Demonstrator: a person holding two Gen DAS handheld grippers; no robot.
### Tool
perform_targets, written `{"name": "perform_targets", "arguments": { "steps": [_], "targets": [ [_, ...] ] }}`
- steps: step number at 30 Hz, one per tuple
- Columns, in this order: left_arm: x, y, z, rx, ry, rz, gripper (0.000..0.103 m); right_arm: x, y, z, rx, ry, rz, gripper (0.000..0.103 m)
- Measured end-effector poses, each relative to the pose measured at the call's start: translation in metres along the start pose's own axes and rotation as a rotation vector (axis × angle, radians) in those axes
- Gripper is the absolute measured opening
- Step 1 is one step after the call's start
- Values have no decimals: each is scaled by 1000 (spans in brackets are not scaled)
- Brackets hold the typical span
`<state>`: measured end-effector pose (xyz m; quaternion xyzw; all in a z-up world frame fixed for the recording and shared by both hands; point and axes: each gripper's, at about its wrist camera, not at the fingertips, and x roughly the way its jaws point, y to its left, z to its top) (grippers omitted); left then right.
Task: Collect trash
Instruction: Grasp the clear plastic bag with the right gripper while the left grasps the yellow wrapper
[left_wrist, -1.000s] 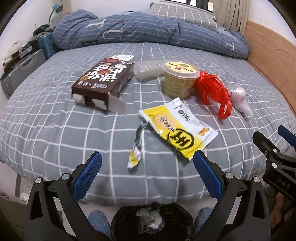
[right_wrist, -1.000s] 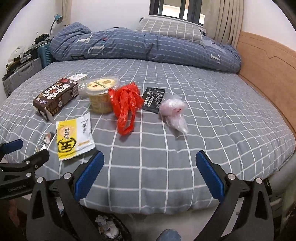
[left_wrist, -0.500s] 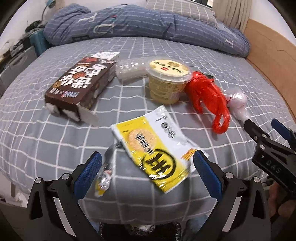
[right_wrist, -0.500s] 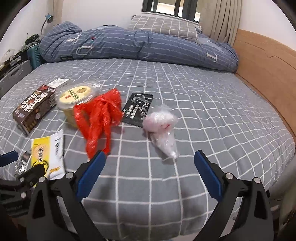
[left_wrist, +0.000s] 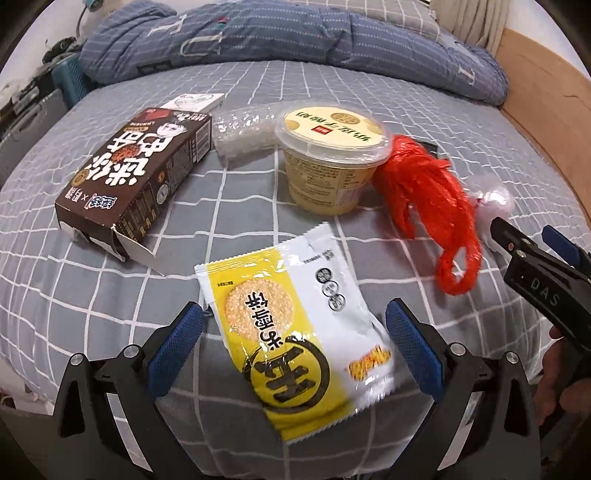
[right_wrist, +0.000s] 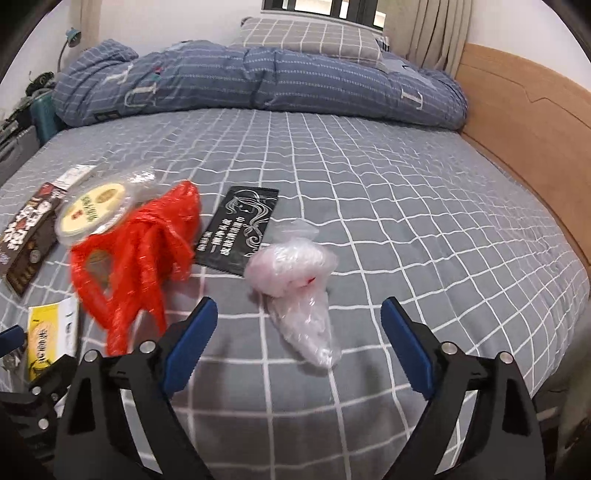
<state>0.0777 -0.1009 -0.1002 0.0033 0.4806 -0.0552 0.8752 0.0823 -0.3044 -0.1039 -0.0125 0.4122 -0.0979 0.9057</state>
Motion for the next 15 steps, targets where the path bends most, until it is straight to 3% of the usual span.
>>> {"name": "perform_targets", "arguments": {
  "steps": [9, 15],
  "targets": [
    [14, 3, 1, -11, 31, 22, 92, 32, -5, 10, 33, 51, 13, 78],
    [20, 7, -2, -34, 42, 4, 83, 49, -2, 16, 46, 95, 30, 61]
  ]
}}
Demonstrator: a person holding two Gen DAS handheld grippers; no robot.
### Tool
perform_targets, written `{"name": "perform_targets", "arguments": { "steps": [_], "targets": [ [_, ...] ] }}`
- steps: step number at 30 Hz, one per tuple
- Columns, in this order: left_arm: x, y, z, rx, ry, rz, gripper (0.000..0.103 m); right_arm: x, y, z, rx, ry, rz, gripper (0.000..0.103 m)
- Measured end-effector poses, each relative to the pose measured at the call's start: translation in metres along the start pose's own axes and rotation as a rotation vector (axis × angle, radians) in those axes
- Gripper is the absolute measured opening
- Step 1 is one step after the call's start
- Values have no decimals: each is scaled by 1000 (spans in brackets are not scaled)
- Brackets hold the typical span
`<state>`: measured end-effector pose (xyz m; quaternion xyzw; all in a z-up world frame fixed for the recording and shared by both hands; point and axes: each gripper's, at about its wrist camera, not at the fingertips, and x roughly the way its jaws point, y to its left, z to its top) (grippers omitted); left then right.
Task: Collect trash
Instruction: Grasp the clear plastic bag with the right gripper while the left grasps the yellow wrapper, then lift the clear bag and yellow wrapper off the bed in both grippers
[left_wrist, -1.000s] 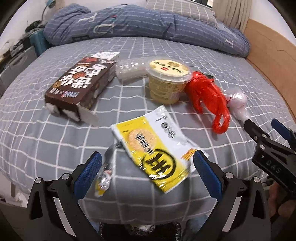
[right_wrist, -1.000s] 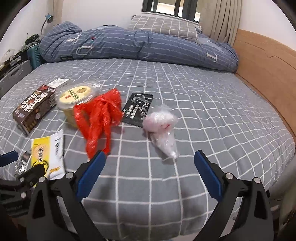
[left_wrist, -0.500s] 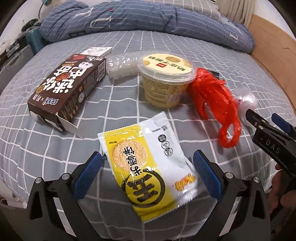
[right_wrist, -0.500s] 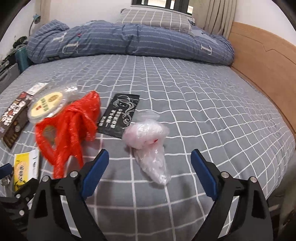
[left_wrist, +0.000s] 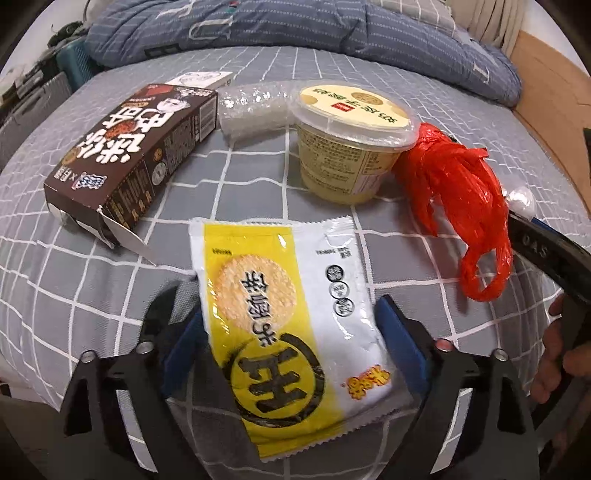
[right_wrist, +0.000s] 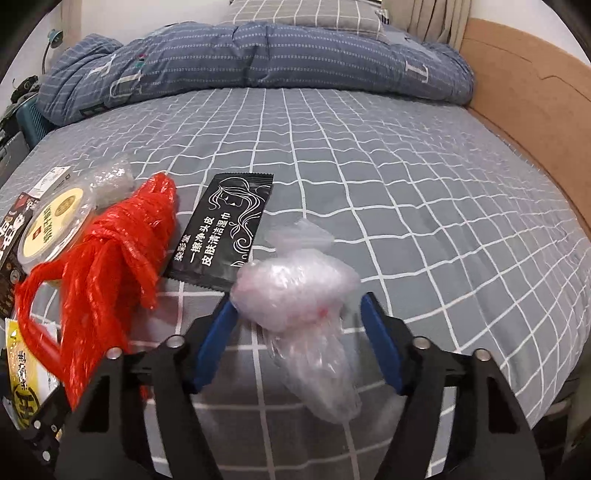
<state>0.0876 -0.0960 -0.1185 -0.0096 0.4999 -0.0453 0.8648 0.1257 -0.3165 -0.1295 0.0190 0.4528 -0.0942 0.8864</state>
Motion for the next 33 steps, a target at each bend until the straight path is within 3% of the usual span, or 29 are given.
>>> {"name": "perform_targets", "arguments": {
  "steps": [2, 8, 15, 20, 33],
  "targets": [
    [1, 0, -2, 7, 1, 3, 77, 6, 0, 2, 9, 21, 10, 54],
    [0, 0, -5, 31, -2, 9, 55, 16, -1, 4, 27, 55, 3, 50],
    [-2, 3, -3, 42, -12, 10, 43, 17, -2, 5, 30, 66, 7, 47],
    [-7, 5, 1, 48, -23, 11, 28, 10, -3, 6, 26, 59, 9, 47],
    [-25, 6, 9, 70, -64, 10, 22, -14, -1, 13, 16, 20, 16, 47]
  ]
}}
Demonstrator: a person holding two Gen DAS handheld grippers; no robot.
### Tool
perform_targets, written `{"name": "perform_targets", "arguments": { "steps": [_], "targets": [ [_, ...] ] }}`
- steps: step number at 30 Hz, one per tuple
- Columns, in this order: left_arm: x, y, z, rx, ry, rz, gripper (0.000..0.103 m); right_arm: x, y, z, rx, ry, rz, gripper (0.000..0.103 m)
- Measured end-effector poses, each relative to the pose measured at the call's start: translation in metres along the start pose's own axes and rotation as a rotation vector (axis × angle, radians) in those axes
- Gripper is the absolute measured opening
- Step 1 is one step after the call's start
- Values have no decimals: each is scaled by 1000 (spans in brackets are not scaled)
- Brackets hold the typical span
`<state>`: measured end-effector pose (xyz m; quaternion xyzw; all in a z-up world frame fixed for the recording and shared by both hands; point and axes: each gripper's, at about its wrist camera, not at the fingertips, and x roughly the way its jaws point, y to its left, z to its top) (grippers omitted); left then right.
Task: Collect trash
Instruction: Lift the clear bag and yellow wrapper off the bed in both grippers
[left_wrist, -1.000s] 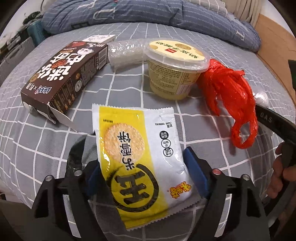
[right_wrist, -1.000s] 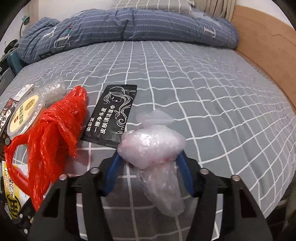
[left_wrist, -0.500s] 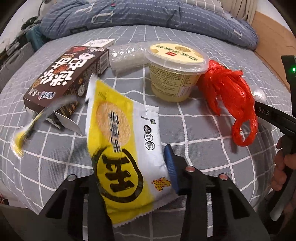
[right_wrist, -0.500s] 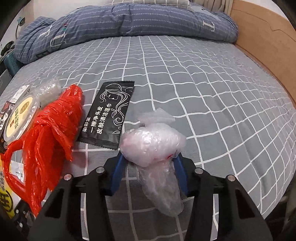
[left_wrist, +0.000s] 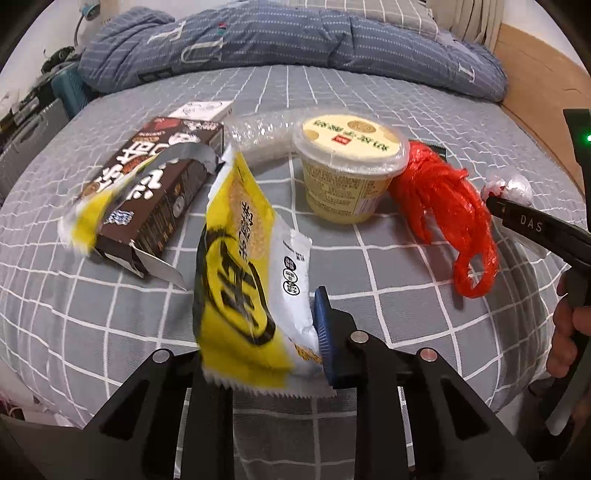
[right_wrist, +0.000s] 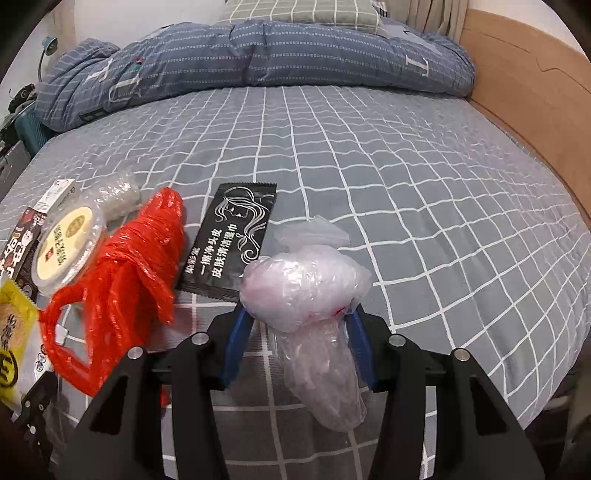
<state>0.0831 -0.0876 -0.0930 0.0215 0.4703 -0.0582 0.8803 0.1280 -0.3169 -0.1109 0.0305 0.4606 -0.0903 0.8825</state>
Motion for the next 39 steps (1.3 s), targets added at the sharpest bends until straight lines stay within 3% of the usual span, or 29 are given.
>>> {"name": "perform_targets", "arguments": {
  "steps": [21, 39],
  "targets": [
    [-60, 29, 5, 19, -108, -80, 14, -44, 23, -4, -47, -68, 42, 47],
    [-89, 34, -3, 23, -155, -67, 13, -89, 35, -19, -65, -127, 87, 47]
  ]
}}
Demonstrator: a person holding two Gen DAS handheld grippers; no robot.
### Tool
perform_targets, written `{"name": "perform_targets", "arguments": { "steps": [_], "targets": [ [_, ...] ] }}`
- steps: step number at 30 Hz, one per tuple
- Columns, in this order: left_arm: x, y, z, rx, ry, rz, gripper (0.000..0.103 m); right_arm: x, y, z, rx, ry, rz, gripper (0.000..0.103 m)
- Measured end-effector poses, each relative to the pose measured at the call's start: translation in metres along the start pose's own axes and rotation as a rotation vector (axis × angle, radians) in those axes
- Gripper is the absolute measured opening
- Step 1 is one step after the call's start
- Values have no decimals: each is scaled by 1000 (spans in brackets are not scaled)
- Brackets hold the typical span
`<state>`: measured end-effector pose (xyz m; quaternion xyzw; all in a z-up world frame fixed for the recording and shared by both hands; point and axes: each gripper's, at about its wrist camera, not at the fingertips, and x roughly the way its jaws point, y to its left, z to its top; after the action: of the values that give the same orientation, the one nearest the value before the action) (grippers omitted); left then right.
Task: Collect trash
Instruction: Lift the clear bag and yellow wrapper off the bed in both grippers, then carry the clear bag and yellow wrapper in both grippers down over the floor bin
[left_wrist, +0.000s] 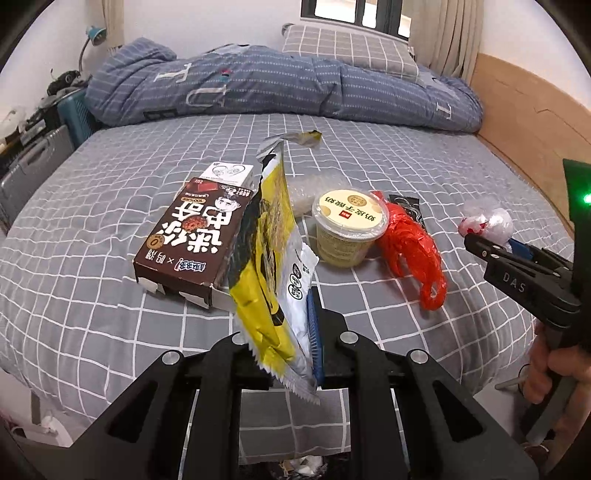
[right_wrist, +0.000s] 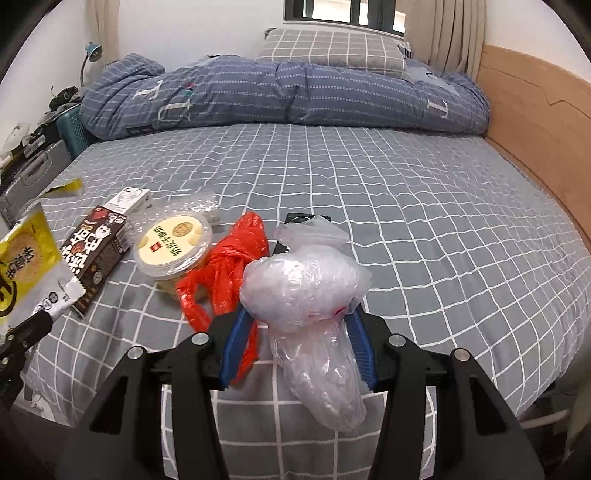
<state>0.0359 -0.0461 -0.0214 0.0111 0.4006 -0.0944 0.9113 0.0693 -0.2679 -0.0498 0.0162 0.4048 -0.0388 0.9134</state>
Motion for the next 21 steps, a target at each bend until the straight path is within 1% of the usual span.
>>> {"name": "perform_targets", "arguments": {
  "steps": [15, 21],
  "targets": [
    [-9, 6, -14, 2, 4, 7, 13, -28, 17, -18, -34, -14, 7, 47],
    [-15, 12, -31, -15, 25, -9, 13, -35, 24, -25, -30, -9, 16, 47]
  ]
}}
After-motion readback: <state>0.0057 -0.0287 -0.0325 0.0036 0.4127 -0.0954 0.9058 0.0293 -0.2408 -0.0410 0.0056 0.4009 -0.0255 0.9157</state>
